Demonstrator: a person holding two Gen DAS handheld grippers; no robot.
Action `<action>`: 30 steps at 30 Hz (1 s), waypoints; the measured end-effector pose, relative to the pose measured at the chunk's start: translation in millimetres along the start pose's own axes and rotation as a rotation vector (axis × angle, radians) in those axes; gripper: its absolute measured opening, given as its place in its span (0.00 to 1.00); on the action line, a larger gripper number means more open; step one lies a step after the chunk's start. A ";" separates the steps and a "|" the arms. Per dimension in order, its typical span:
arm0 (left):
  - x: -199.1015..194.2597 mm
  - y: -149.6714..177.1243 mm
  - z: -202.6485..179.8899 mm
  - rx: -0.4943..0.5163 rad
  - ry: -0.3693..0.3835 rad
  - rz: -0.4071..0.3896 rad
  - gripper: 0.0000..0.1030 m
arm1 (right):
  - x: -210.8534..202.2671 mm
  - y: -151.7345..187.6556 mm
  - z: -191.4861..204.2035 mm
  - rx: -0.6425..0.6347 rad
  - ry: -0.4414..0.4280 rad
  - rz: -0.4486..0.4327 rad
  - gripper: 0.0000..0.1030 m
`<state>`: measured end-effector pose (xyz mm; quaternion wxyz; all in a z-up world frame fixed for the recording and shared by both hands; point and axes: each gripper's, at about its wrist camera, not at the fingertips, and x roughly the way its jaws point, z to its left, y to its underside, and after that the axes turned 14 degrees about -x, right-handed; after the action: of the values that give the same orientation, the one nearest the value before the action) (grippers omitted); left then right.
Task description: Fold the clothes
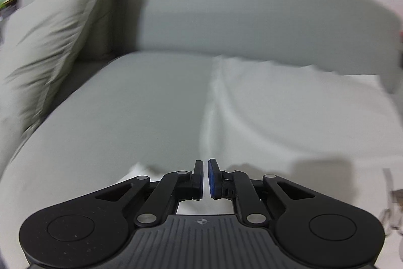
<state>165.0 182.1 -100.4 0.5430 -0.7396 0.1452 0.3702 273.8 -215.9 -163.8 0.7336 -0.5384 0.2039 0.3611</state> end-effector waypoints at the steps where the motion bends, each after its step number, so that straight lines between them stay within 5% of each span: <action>1: 5.4 -0.4 -9.4 0.038 0.043 0.010 0.11 | 2.9 -2.4 5.8 -0.012 -0.047 0.013 0.17; 8: 69.0 20.0 -75.0 0.191 0.293 0.162 0.14 | 69.4 3.1 61.7 -0.221 -0.378 0.176 0.19; 11: 96.0 23.9 -83.6 0.187 0.279 0.156 0.15 | 115.7 7.8 66.5 -0.215 -0.425 0.303 0.18; 12: 102.4 18.7 -82.4 0.167 0.268 0.137 0.15 | 127.7 9.1 65.3 -0.212 -0.419 0.323 0.08; 21: 171.3 -50.6 -77.6 0.026 0.085 -0.037 0.20 | 184.8 -43.7 18.4 0.032 -0.399 0.062 0.03; 28: 217.0 -98.3 -64.0 -0.052 -0.092 -0.122 0.20 | 214.6 -89.9 1.4 0.078 -0.213 -0.105 0.00; 30: 227.8 -107.3 -56.3 -0.075 -0.168 -0.146 0.20 | 216.4 -97.7 -3.6 0.036 -0.090 -0.156 0.00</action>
<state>408.9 213.0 -178.8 0.5505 -0.7346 0.0310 0.3955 489.3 -167.8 -251.1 0.7776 -0.5225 0.1347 0.3229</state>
